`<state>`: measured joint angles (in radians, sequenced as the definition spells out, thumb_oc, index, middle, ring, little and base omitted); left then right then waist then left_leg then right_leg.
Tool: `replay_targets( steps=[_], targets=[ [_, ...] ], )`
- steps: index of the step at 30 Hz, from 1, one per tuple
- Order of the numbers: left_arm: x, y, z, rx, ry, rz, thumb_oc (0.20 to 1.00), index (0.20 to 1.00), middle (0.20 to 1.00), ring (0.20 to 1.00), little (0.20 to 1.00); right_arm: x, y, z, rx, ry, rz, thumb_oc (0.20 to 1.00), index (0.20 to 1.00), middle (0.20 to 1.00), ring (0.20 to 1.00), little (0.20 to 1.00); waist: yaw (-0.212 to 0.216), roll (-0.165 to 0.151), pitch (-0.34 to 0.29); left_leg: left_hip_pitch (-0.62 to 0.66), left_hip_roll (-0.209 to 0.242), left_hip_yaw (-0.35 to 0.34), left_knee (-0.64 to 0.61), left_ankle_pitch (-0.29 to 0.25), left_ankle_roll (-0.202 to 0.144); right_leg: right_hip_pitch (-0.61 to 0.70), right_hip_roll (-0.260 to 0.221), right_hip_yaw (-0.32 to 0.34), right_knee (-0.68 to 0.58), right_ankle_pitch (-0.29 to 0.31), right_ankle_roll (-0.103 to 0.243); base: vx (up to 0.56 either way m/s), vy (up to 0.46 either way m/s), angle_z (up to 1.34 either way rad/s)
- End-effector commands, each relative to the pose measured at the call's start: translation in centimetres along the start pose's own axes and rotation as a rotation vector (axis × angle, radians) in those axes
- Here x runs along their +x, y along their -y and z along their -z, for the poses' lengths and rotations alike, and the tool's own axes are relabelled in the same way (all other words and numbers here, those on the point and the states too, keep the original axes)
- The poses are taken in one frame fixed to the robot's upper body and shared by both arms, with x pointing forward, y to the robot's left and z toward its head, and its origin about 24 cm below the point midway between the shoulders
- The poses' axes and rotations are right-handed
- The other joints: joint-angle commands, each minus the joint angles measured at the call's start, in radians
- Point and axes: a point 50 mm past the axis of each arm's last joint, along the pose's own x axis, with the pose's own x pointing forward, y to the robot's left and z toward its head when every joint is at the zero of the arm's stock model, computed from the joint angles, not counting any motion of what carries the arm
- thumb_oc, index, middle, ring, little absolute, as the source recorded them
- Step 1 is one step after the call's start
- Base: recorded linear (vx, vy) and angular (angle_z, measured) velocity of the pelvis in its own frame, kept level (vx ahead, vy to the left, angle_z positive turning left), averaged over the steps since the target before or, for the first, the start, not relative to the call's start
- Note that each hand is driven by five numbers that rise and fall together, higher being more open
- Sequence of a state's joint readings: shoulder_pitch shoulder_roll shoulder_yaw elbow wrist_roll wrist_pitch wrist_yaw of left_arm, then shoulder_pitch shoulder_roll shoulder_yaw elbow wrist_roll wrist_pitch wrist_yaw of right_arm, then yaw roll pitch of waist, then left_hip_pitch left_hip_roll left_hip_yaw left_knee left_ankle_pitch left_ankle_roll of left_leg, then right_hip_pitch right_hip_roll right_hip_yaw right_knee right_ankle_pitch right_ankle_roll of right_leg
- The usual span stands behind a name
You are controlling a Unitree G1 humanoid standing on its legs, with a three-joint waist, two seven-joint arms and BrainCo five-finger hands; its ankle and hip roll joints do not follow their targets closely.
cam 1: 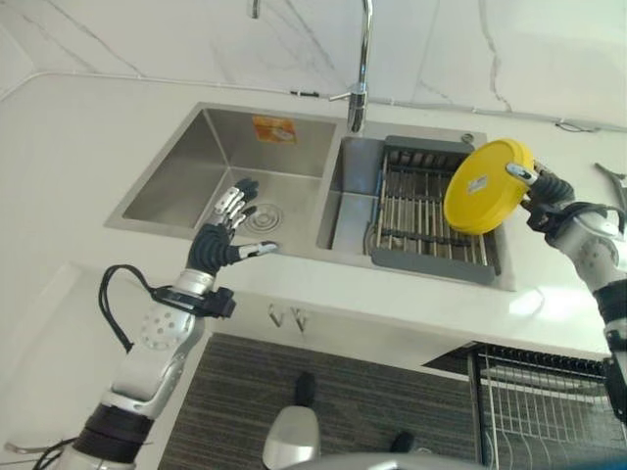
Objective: Place the dishes in the dishwasher.
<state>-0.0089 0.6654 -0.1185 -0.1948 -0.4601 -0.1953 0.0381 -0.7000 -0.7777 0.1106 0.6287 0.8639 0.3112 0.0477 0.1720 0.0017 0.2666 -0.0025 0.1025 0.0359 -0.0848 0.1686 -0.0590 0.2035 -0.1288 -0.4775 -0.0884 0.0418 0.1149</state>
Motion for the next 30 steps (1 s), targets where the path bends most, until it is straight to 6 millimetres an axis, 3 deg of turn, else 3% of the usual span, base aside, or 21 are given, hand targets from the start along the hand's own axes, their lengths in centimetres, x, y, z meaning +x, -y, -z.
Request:
replay_targets(
  steps=[1, 12, 13, 17, 19, 23, 30],
  targets=[
    [1.0, 0.4, -2.2, -0.012, 0.126, 0.039, 1.000, 1.000, 1.000, 1.000, 1.000, -0.1, 0.1, -5.9, -0.101, 0.131, -0.001, 1.000, 1.000, 1.000, 1.000, 1.000, 0.033, 0.005, -0.019, 0.075, -0.009, 0.012, -0.002, -0.124, -0.027, -0.046, -0.003, 0.069, 0.001, 0.000, -0.011, 0.00, 0.000, 0.00],
    [1.5, 0.5, -2.3, -0.008, 0.117, 0.045, 1.000, 1.000, 1.000, 1.000, 1.000, 0.4, 0.0, -6.8, -0.133, 0.109, 0.010, 1.000, 1.000, 1.000, 1.000, 1.000, 0.047, 0.004, -0.009, 0.065, -0.010, 0.007, -0.002, -0.121, -0.028, -0.054, -0.007, 0.066, 0.001, 0.005, -0.009, -0.01, -0.001, 0.00],
    [1.7, 0.5, -2.4, -0.001, 0.119, 0.049, 1.000, 1.000, 1.000, 1.000, 1.000, 0.5, 0.2, -7.3, -0.161, 0.118, 0.032, 0.200, 0.200, 0.200, 0.200, 0.200, 0.050, 0.004, -0.006, 0.062, -0.011, 0.005, -0.002, -0.120, -0.028, -0.056, -0.007, 0.064, 0.001, 0.006, -0.009, -0.05, -0.007, 0.01],
    [2.0, 0.4, -2.3, 0.008, 0.111, 0.045, 1.000, 1.000, 1.000, 1.000, 1.000, 0.7, 0.4, -7.9, -0.104, 0.142, 0.048, 0.200, 0.200, 0.200, 0.200, 0.200, 0.058, 0.006, -0.006, 0.059, -0.013, 0.003, -0.002, -0.119, -0.028, -0.058, -0.009, 0.058, 0.001, 0.008, -0.007, -0.03, 0.000, 0.01],
    [2.1, 0.6, -2.1, 0.011, 0.088, 0.045, 1.000, 1.000, 1.000, 1.000, 1.000, 1.1, 0.4, -7.8, 0.016, 0.142, 0.072, 0.200, 0.200, 0.200, 0.200, 0.200, 0.067, 0.013, -0.010, 0.064, -0.012, 0.001, -0.002, -0.121, -0.028, -0.052, -0.008, 0.055, 0.001, 0.005, -0.009, 0.00, 0.000, 0.00],
    [2.1, 0.6, -1.7, 0.008, 0.062, 0.042, 1.000, 1.000, 1.000, 1.000, 1.000, 1.2, 0.4, -7.8, 0.027, 0.134, 0.085, 0.200, 0.200, 0.200, 0.200, 0.200, 0.072, 0.025, -0.016, 0.062, -0.012, 0.000, -0.002, -0.119, -0.029, -0.051, -0.009, 0.049, 0.001, 0.002, -0.012, -0.02, 0.056, 0.04],
    [1.6, 0.5, -1.3, -0.001, 0.030, 0.047, 1.000, 1.000, 1.000, 1.000, 1.000, 1.5, -0.1, -5.6, 0.158, 0.081, -0.009, 0.200, 0.200, 0.200, 0.200, 0.200, 0.080, 0.031, -0.033, 0.073, -0.011, 0.000, -0.002, -0.120, -0.031, -0.033, -0.011, 0.038, 0.001, -0.007, -0.013, 0.01, 0.036, 0.07]
  ],
)
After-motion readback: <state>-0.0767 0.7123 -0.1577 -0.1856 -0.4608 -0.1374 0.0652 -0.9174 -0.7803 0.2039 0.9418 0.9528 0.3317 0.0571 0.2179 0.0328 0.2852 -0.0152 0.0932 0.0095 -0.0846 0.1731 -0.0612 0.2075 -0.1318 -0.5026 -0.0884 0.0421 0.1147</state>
